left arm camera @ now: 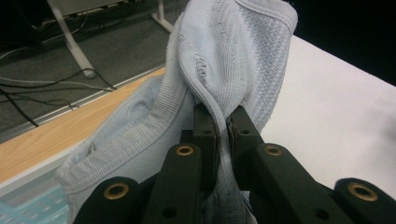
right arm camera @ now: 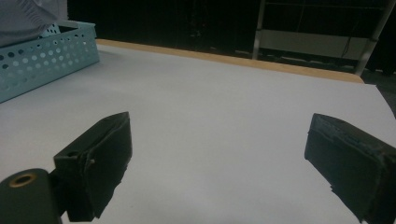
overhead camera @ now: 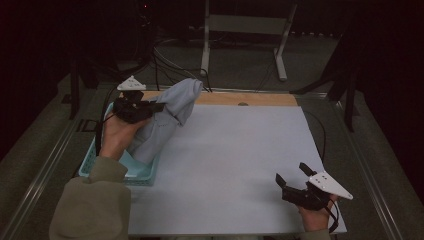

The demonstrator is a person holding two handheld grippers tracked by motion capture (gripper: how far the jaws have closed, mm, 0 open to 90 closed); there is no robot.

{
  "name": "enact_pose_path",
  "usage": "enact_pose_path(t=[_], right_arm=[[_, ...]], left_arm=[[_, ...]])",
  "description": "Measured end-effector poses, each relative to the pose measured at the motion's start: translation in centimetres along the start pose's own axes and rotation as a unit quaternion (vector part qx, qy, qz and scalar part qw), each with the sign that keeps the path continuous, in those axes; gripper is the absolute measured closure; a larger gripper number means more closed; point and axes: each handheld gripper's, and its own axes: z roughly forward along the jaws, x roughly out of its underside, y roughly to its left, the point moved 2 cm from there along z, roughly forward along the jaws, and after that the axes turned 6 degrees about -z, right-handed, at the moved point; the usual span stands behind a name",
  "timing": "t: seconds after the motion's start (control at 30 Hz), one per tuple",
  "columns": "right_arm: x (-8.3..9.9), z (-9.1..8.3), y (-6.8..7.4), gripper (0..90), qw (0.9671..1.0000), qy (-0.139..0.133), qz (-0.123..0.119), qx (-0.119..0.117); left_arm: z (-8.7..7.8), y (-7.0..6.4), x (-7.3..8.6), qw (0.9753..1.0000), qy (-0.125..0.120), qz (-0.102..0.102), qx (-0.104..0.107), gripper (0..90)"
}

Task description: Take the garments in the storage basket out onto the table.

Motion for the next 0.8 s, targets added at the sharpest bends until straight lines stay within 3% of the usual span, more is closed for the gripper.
enact_pose_path(t=[0.8], right_arm=[[0.0, 0.0, -0.1, 7.5, 1.0000, -0.002, 0.001, 0.000]], left_arm=[[3.0, -3.5, -1.3, 0.9993, -0.002, 0.013, 0.034, 85.4]])
